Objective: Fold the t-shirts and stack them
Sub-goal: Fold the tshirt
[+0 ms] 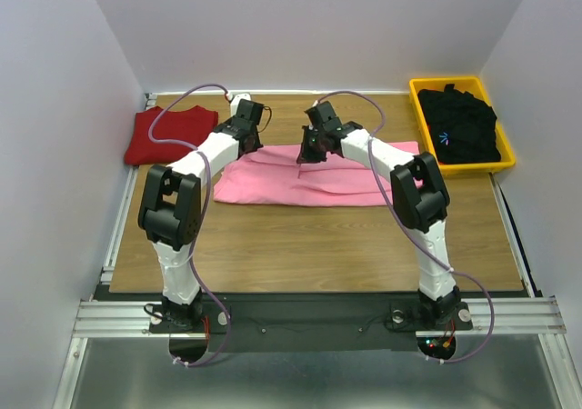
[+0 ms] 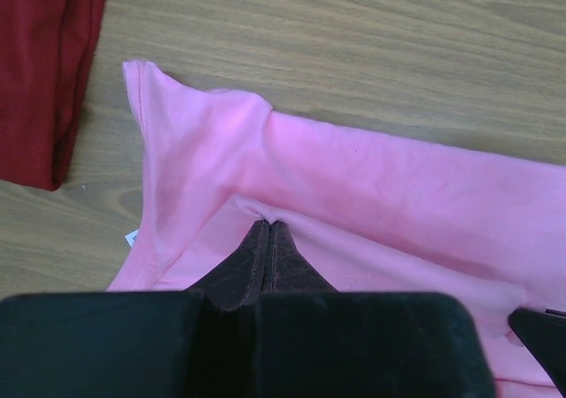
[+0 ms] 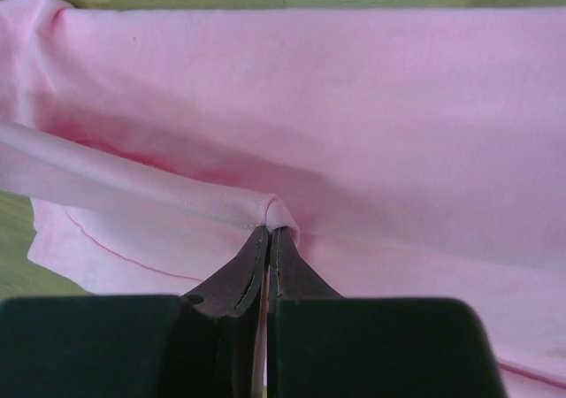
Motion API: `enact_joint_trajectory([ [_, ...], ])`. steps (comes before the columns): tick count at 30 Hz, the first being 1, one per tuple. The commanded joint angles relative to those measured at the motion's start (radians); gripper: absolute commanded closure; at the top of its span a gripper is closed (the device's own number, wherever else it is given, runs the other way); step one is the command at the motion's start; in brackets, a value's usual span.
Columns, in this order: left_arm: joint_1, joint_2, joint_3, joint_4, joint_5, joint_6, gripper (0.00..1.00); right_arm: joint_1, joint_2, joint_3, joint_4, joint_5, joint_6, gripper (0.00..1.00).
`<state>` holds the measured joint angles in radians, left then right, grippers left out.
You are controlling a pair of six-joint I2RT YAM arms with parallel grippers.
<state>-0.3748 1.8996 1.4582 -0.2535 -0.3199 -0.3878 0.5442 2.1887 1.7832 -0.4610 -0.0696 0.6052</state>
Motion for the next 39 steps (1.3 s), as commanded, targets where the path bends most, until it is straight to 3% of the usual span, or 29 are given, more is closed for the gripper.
enact_joint_trajectory([
  [1,0.008,0.007,0.010,0.046,-0.015,-0.010,1.00,-0.010,0.029,0.048,0.013,0.034,-0.041,0.98],
  [4,0.008,0.016,0.011,0.046,0.005,-0.008,0.98,-0.010,0.036,0.056,0.013,0.037,-0.067,0.92],
  [6,0.008,0.015,-0.001,0.048,0.018,-0.010,0.86,-0.012,0.028,0.056,0.013,0.030,-0.099,0.88],
  [8,0.007,0.000,-0.016,0.046,0.024,-0.011,0.76,-0.010,0.017,0.058,0.013,0.021,-0.123,0.76],
  [10,0.008,-0.042,-0.032,0.045,0.027,-0.017,0.56,-0.010,-0.007,0.056,0.013,0.007,-0.168,0.68],
  [11,0.008,-0.057,-0.050,0.039,0.022,-0.022,0.40,-0.010,-0.020,0.059,0.013,0.004,-0.206,0.61],
  [14,0.010,-0.144,-0.103,0.017,0.002,-0.045,0.29,-0.007,-0.055,0.068,0.013,-0.022,-0.299,0.45],
  [19,0.011,-0.304,-0.254,-0.003,-0.016,-0.082,0.28,0.023,-0.069,0.100,0.012,-0.059,-0.464,0.29],
  [30,0.097,-0.367,-0.525,0.086,0.035,-0.151,0.58,0.103,0.040,0.215,0.012,-0.084,-0.685,0.28],
  [39,0.149,-0.320,-0.613,0.092,0.123,-0.183,0.65,0.108,0.098,0.225,0.010,-0.068,-0.752,0.28],
])
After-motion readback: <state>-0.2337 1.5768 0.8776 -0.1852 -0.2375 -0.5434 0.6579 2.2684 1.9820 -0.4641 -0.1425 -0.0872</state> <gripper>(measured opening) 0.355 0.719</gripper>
